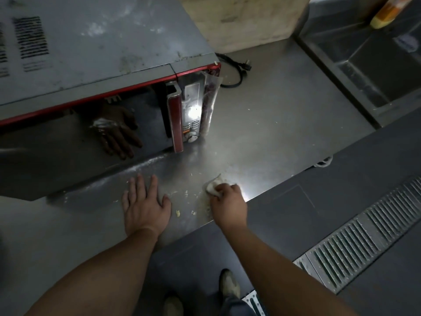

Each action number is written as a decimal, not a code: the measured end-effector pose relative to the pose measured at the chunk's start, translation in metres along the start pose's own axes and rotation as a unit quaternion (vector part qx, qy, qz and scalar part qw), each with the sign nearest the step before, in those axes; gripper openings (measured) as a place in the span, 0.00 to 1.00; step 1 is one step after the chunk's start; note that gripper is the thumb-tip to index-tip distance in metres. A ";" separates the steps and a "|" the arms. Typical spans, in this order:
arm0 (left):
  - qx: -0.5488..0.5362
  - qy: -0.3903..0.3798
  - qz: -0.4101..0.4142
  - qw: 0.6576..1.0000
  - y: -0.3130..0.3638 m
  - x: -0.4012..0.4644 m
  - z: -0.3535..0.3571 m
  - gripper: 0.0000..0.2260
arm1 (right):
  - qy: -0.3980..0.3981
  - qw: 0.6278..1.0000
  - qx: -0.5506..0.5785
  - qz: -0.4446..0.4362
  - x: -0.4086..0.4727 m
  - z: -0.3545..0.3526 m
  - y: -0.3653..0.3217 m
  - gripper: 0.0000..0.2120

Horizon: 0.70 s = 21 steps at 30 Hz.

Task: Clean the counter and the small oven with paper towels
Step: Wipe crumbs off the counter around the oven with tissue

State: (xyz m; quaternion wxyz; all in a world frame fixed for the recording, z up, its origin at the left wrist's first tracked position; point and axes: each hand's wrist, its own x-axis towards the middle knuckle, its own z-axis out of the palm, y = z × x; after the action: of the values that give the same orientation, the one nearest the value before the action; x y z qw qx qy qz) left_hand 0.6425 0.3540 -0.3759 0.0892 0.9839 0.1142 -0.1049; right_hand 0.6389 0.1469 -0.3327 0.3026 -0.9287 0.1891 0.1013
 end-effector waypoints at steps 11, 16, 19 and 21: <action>-0.037 0.063 0.070 0.995 -0.101 -0.001 -0.046 0.24 | -0.054 0.974 0.216 0.044 -0.016 0.016 -0.053 0.10; 0.011 0.124 0.073 0.990 -0.154 -0.029 -0.046 0.26 | 0.094 0.979 0.170 0.057 0.029 -0.013 -0.045 0.10; 0.040 0.063 0.004 0.997 -0.168 -0.046 -0.035 0.29 | 0.097 0.990 0.093 0.048 0.064 -0.021 -0.037 0.16; 0.055 0.025 -0.020 0.998 -0.175 -0.056 -0.027 0.31 | 0.074 0.995 0.046 0.042 0.077 -0.019 -0.036 0.16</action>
State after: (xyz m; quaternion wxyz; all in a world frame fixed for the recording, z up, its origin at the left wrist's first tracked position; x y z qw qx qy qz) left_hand 0.5520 0.5157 -0.3637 0.0296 0.9872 0.1297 -0.0880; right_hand 0.7249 0.1404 -0.3219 0.3258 -0.9098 0.2545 0.0357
